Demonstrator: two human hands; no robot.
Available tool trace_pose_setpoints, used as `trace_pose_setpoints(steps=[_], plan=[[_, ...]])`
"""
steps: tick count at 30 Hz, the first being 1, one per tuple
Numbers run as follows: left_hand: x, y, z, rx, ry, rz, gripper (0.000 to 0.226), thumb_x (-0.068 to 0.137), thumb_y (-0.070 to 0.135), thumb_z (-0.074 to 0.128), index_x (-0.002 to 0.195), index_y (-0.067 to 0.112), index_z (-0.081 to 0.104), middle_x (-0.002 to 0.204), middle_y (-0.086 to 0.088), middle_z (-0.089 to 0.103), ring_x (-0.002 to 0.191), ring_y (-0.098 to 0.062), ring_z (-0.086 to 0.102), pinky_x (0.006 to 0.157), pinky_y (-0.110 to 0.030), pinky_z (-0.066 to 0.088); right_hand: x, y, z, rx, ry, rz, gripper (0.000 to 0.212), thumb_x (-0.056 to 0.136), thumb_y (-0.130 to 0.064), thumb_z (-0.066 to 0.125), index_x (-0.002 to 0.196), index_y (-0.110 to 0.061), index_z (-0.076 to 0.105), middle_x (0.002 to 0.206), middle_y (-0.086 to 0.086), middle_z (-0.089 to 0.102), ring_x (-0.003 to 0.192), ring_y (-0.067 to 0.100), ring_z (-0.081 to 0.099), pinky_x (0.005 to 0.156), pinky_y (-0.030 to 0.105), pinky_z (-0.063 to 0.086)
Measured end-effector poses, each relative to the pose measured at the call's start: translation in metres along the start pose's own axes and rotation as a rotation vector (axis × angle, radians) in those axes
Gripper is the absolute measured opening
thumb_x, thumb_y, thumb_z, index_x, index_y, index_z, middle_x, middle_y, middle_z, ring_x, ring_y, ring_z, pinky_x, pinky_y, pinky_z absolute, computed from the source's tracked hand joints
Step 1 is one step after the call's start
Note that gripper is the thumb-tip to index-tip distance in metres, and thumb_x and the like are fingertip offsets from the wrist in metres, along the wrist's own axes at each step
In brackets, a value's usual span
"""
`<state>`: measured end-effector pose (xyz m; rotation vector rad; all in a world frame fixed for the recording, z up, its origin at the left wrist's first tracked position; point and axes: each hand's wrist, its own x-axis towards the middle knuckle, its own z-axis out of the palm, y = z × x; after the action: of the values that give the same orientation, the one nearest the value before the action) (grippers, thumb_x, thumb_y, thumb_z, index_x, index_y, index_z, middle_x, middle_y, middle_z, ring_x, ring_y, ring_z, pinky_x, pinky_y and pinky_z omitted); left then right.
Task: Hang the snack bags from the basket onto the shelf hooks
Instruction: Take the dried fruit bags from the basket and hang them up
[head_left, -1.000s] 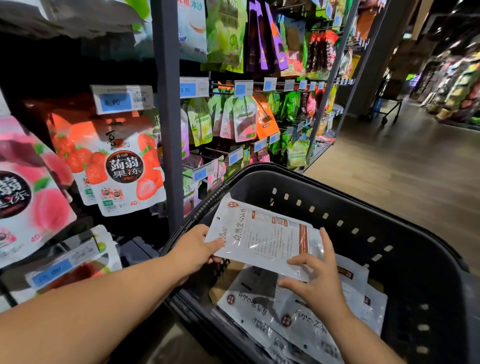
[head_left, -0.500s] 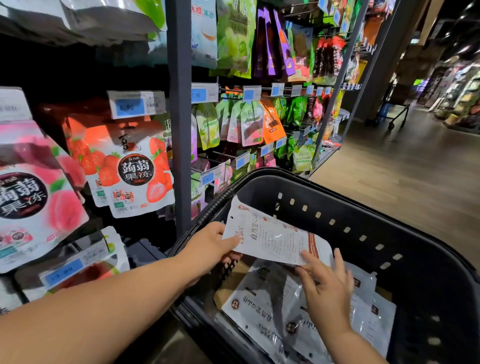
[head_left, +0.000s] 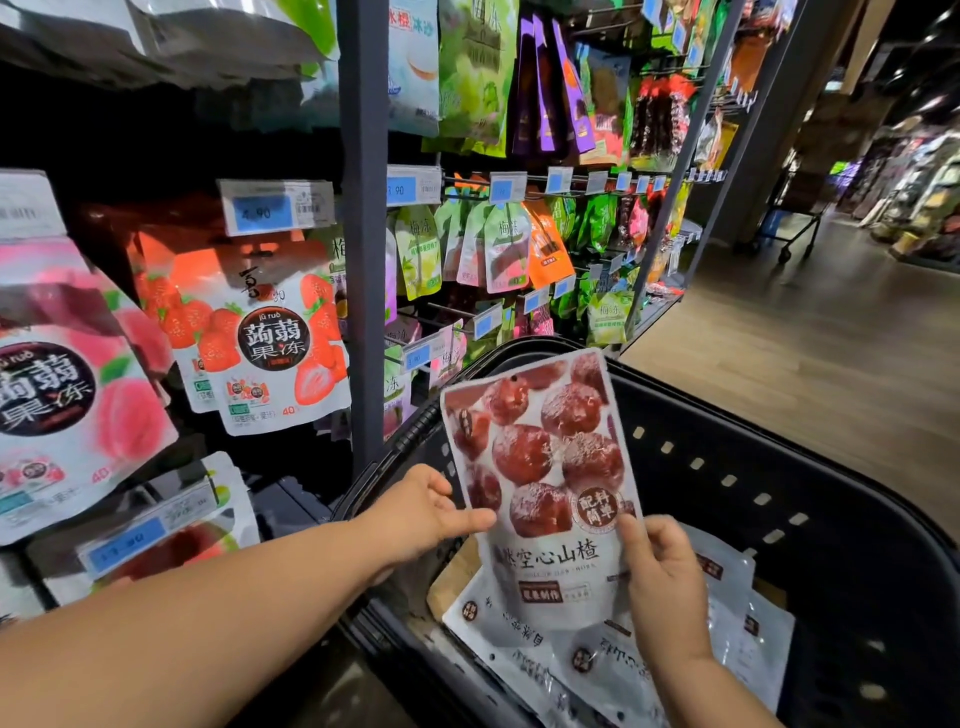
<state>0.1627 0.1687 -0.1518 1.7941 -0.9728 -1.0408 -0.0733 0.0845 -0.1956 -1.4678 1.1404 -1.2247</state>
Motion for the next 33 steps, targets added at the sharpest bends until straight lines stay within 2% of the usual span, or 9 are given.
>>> trace_pose_setpoints(steps=[3,8,11,14,17,20,23,27,33], plan=[[-0.001,-0.005,0.005,-0.182,-0.1,-0.042,0.112,0.041,0.052,0.093,0.13,0.012,0.04,0.117,-0.006,0.066,0.099,-0.015,0.065,0.082,-0.028,0.052,0.0,-0.009,0.005,0.166,-0.031,0.153,0.025,0.095,-0.031,0.058,0.084,-0.009,0.057,0.086,0.017,0.072,0.079,0.039,0.067,0.068,0.048,0.053],[-0.014,0.0,0.019,-0.453,-0.292,0.009,0.051,0.07,0.009,0.082,0.119,0.008,0.067,0.113,-0.01,0.073,0.107,-0.025,0.069,0.096,-0.037,0.053,-0.007,-0.02,0.023,0.341,-0.108,0.271,0.021,0.094,-0.025,0.059,0.082,-0.009,0.055,0.075,0.008,0.072,0.069,0.024,0.064,0.065,0.039,0.052],[-0.013,-0.003,0.02,-0.503,-0.208,0.011,0.046,0.064,0.007,0.078,0.109,0.006,0.071,0.107,-0.014,0.074,0.102,-0.03,0.071,0.091,-0.039,0.054,-0.006,-0.019,0.023,0.192,-0.162,0.255,0.021,0.1,-0.024,0.055,0.085,-0.009,0.057,0.073,0.004,0.072,0.065,0.019,0.065,0.055,0.032,0.049],[-0.007,-0.009,0.017,-0.524,-0.124,0.01,0.048,0.06,0.006,0.077,0.108,0.002,0.071,0.104,-0.017,0.074,0.097,-0.032,0.072,0.087,-0.041,0.056,0.002,-0.007,0.014,0.022,-0.232,0.201,0.022,0.1,-0.027,0.055,0.089,-0.01,0.065,0.085,0.004,0.074,0.075,0.021,0.068,0.065,0.033,0.054],[-0.002,-0.016,0.014,-0.551,-0.043,0.002,0.051,0.059,0.004,0.077,0.109,0.0,0.07,0.104,-0.02,0.074,0.095,-0.035,0.072,0.087,-0.045,0.055,0.014,0.018,-0.008,-0.199,-0.064,0.164,0.02,0.099,-0.031,0.055,0.09,-0.018,0.066,0.086,-0.002,0.069,0.086,0.018,0.065,0.071,0.028,0.051],[0.0,-0.023,0.009,-0.563,-0.017,-0.016,0.046,0.062,0.002,0.076,0.107,-0.001,0.07,0.101,-0.02,0.074,0.093,-0.037,0.072,0.086,-0.047,0.055,0.033,0.054,-0.041,-0.572,0.146,0.255,0.018,0.094,-0.043,0.06,0.101,-0.027,0.063,0.107,0.001,0.067,0.102,0.025,0.06,0.082,0.038,0.05],[-0.002,-0.027,0.007,-0.54,-0.026,0.001,0.048,0.061,0.003,0.076,0.108,0.001,0.07,0.103,-0.019,0.074,0.094,-0.036,0.072,0.088,-0.047,0.054,0.038,0.076,-0.068,-0.865,0.232,0.428,0.05,0.083,-0.046,0.071,0.128,-0.028,0.056,0.132,0.009,0.054,0.122,0.035,0.049,0.097,0.048,0.046],[-0.004,-0.025,0.007,-0.514,-0.042,0.028,0.043,0.066,0.0,0.075,0.108,0.003,0.069,0.101,-0.015,0.075,0.093,-0.032,0.073,0.082,-0.043,0.057,0.03,0.083,-0.076,-0.847,0.25,0.54,0.077,0.073,-0.04,0.083,0.135,-0.021,0.042,0.137,0.017,0.041,0.124,0.039,0.044,0.098,0.052,0.044],[-0.004,-0.017,0.004,-0.492,-0.036,0.052,0.03,0.075,-0.008,0.069,0.102,0.004,0.071,0.097,-0.014,0.076,0.084,-0.028,0.074,0.063,-0.034,0.061,0.028,0.086,-0.073,-0.633,0.165,0.481,0.073,0.079,-0.029,0.08,0.133,-0.027,0.032,0.12,0.01,0.059,0.098,0.034,0.063,0.082,0.043,0.054]])
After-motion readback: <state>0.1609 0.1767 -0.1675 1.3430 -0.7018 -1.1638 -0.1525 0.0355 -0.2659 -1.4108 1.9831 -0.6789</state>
